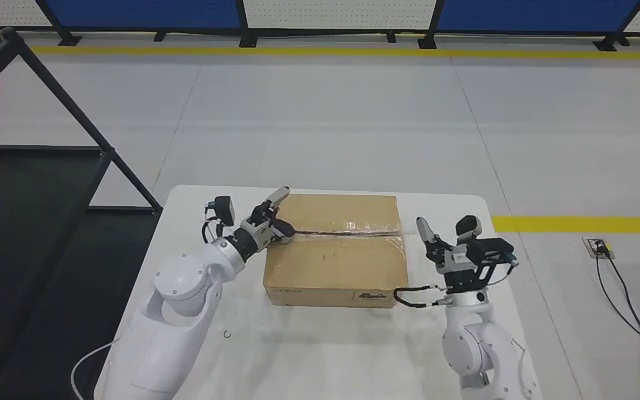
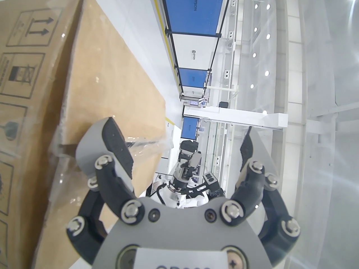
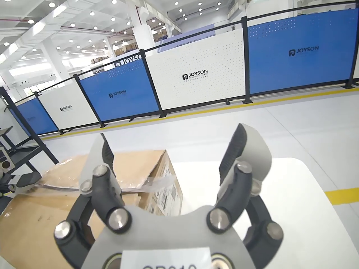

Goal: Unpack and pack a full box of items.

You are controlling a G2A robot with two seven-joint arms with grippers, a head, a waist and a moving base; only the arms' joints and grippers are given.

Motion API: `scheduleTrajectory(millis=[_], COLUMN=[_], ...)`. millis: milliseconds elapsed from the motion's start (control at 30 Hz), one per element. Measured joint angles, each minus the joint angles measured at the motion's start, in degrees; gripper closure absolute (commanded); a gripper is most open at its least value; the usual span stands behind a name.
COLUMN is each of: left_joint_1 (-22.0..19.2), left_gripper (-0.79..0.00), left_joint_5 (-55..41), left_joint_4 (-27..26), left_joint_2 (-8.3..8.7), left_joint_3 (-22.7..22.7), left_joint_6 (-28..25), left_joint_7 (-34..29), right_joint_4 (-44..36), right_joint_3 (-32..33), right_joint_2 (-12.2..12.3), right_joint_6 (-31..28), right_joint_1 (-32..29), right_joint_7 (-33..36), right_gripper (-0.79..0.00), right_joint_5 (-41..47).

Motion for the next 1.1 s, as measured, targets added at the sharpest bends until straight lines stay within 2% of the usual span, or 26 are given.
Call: scheduleTrajectory(millis=[167, 300, 367, 533, 600, 800, 900, 1100], left_joint_1=[0.12, 0.12, 0.12, 0.77, 1.62, 3.26, 3.47, 3.61], left_gripper=[-0.785, -0.785, -0.785, -0.785, -0.785, -0.785, -0.785, -0.785], left_joint_5=[-0.08, -0.07, -0.07, -0.23, -0.46, -1.39, -1.05, -0.76], left_joint_4=[-0.19, -0.19, -0.19, -0.62, -1.39, -3.13, -3.43, -3.87], left_joint_2=[0.01, 0.01, 0.01, 0.01, 0.05, 0.14, 0.17, 0.17], left_joint_3=[-0.09, -0.08, -0.08, -0.31, -0.84, -2.19, -2.27, -2.36], left_joint_6=[-0.08, -0.07, -0.07, -0.51, -1.04, -1.78, -1.77, -1.78], left_joint_7=[-0.06, -0.06, -0.06, 0.47, 0.88, 1.51, 1.29, 1.00], right_joint_4=[-1.29, -6.81, -9.30, -11.76, -11.70, -11.04, -10.24, -4.70], right_joint_3=[-0.51, -1.56, -2.06, -2.07, -2.06, -3.13, -5.08, -5.28], right_joint_2=[0.11, 0.11, -0.05, -0.27, -0.26, -0.18, -0.46, -1.16], right_joint_6=[-1.32, -3.44, -3.63, -0.31, -0.88, -1.41, 2.10, 11.49], right_joint_1=[-0.21, 0.02, 1.24, 6.07, 5.80, 5.24, 7.87, 17.52], right_joint_7=[0.76, 6.35, 11.72, 34.08, 38.33, 31.25, 38.90, 57.23], right_gripper=[-0.785, -0.785, -0.785, -0.785, -0.785, -0.785, -0.785, -0.785], right_joint_5=[-0.90, 0.79, 4.96, 20.16, 19.75, 19.00, 20.76, 37.80])
